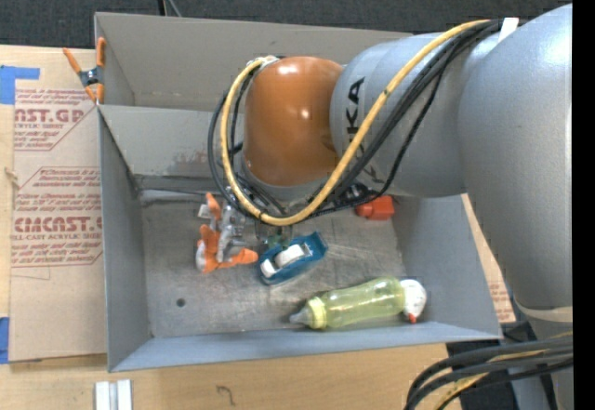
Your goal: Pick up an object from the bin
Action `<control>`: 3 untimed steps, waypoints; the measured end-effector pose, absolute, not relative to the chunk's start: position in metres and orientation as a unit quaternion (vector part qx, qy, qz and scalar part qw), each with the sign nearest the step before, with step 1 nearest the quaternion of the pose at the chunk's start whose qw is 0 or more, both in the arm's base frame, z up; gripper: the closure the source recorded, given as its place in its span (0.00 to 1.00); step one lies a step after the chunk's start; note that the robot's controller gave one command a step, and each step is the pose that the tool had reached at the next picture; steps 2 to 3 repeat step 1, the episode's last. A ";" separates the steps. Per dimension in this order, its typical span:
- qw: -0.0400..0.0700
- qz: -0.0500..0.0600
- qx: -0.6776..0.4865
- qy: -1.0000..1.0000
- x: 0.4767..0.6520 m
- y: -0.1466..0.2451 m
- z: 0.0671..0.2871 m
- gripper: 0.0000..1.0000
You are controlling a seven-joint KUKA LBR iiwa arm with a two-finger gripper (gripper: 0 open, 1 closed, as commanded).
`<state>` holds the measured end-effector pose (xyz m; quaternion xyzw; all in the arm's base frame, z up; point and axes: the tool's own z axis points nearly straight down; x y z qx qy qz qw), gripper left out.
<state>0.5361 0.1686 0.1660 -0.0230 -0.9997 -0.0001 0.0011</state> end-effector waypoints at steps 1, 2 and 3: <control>0.001 0.000 -0.035 -0.999 0.540 0.180 0.223 1.00; 0.001 0.000 -0.035 -0.999 0.540 0.180 0.223 1.00; 0.001 0.000 -0.035 -0.999 0.540 0.180 0.223 1.00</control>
Offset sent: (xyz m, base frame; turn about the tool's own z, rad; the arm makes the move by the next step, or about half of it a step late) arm 0.0019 0.0052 0.0748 0.0368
